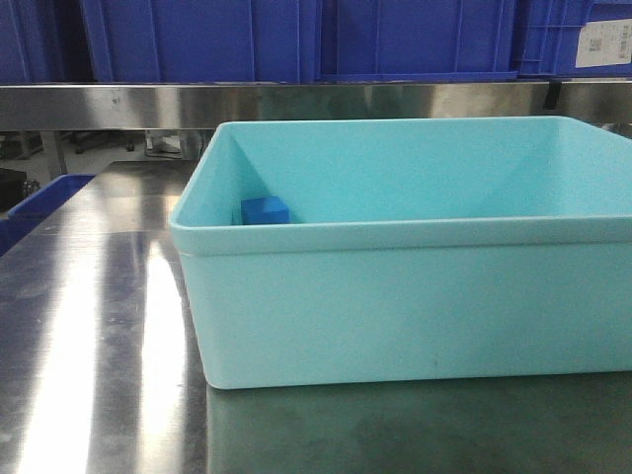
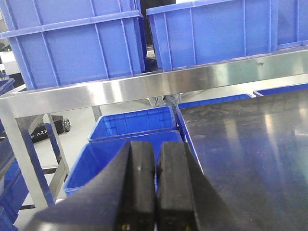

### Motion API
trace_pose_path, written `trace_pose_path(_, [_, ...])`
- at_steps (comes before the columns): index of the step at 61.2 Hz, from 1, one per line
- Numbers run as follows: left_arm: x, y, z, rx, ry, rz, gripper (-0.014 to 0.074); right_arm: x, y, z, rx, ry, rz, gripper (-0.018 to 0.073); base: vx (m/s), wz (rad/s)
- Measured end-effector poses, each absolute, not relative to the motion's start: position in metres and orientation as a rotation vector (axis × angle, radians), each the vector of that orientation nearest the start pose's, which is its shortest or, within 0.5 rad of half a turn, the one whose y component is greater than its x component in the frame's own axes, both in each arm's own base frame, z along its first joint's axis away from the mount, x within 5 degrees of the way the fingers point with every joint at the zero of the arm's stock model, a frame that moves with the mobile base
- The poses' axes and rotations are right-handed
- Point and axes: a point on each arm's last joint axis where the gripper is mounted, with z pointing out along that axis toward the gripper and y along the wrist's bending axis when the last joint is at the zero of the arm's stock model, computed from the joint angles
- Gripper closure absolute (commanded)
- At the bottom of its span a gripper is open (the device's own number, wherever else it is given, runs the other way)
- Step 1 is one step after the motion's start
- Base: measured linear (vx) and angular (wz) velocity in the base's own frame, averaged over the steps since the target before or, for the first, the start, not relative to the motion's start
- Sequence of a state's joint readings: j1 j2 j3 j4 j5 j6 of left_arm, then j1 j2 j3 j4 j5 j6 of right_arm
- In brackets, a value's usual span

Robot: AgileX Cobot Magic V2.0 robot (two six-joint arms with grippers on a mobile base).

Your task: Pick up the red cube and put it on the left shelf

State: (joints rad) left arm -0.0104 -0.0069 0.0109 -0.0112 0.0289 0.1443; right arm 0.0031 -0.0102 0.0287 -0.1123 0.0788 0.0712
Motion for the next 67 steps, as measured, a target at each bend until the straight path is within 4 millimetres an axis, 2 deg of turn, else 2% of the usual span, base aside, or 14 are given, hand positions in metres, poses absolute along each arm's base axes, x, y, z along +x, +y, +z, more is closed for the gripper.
trace_pose_path(67, [0.0563, -0.0008, 0.2073, 0.112, 1.513, 0.095, 0.0491, 0.0569, -0.0007, 0.1969, -0.029, 1.580, -0.038, 0.0502, 0.00, 0.00])
